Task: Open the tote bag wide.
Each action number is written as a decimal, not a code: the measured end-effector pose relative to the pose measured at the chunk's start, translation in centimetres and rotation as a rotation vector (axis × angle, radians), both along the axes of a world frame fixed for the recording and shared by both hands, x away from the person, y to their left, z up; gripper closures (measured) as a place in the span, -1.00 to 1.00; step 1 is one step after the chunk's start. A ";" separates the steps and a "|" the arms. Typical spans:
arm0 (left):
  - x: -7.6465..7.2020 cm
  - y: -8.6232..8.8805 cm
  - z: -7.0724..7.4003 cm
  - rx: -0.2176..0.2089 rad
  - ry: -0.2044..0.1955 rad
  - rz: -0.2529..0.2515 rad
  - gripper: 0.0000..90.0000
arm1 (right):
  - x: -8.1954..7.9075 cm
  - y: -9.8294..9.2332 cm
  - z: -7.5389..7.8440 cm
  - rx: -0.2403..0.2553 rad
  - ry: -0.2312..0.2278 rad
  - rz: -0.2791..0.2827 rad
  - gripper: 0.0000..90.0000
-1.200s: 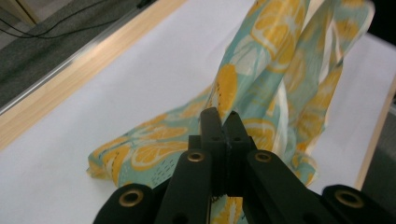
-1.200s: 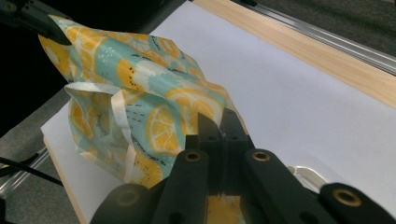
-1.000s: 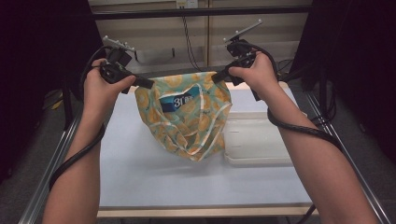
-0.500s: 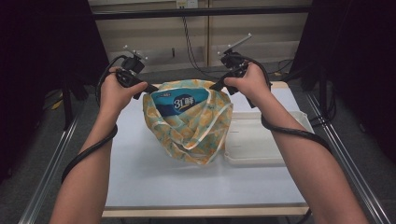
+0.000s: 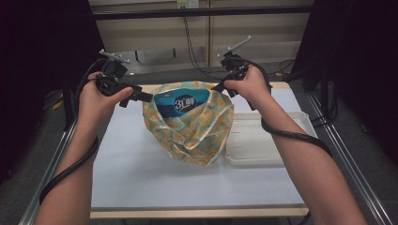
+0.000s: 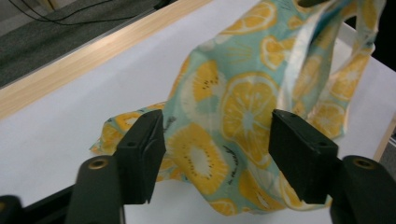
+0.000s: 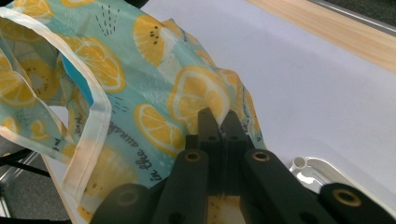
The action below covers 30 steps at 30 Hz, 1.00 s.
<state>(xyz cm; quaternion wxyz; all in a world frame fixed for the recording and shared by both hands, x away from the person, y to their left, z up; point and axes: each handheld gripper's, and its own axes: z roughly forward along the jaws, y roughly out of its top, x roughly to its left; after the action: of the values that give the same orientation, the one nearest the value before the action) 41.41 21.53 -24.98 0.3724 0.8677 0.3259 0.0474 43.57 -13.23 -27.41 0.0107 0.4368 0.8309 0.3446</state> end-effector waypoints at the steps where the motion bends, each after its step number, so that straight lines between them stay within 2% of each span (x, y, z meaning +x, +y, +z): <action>1: -0.1 -0.2 -0.1 -0.005 0.010 -0.017 -0.22 | -0.1 0.0 0.0 -0.009 0.006 -0.007 1.00; 5: -0.4 -0.5 -0.1 0.014 0.002 -0.029 -0.22 | -0.1 0.4 -0.1 -0.015 0.010 -0.001 0.99; 6: -0.3 -0.8 -0.5 0.053 -0.001 -0.037 -0.18 | -0.1 0.4 -0.2 -0.012 0.007 0.001 0.99; 7: -0.3 -0.8 -0.5 0.053 -0.001 -0.037 -0.03 | -0.1 0.4 -0.2 -0.012 0.007 0.001 0.99; 8: -0.3 -1.0 -0.7 0.050 0.002 -0.031 -0.03 | -0.1 0.5 -0.2 -0.015 0.007 0.001 0.99; 11: -0.3 -0.8 -0.6 0.024 0.025 -0.062 0.73 | -0.2 0.4 -0.2 -0.020 0.005 0.000 0.99; 12: -0.4 -0.9 -0.3 0.026 0.033 -0.044 0.99 | -0.2 0.3 -0.2 -0.020 0.008 -0.005 0.99; 14: -0.3 -1.1 0.1 0.059 0.040 -0.051 1.00 | -0.2 0.2 -0.2 -0.020 0.005 -0.006 0.99; 16: -0.3 -1.2 0.3 0.060 0.045 -0.038 1.00 | -0.2 0.2 -0.2 -0.021 0.003 -0.005 0.99; 17: 0.0 -0.9 0.8 0.102 0.048 -0.086 1.00 | -0.2 0.2 -0.2 -0.021 0.003 -0.005 0.99; 19: -0.2 -0.9 1.5 0.067 0.034 -0.043 1.00 | -0.2 0.2 -0.2 -0.019 0.004 -0.005 0.99; 21: -0.3 -1.1 2.7 0.037 0.017 -0.041 1.00 | -0.2 0.3 -0.3 -0.022 0.008 -0.007 0.99; 24: -0.1 -1.5 3.4 0.029 0.002 -0.043 1.00 | -0.2 0.3 -0.5 -0.024 0.005 0.003 0.99; 26: 0.7 -2.4 4.1 0.024 -0.037 -0.041 1.00 | -0.2 0.3 -0.5 -0.027 0.006 0.006 0.99; 29: 1.2 -3.1 4.0 0.026 -0.054 -0.026 1.00 | -0.1 0.3 -0.7 -0.037 0.003 0.009 0.98; 30: 1.6 -3.6 3.8 0.011 -0.057 -0.028 1.00 | -0.1 0.3 -0.7 -0.037 0.003 0.009 0.98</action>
<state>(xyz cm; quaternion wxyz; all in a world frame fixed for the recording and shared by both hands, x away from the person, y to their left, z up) 43.01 17.90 -21.14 0.3774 0.8724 0.3028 0.0688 43.43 -12.95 -28.11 0.0160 0.4335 0.8390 0.3284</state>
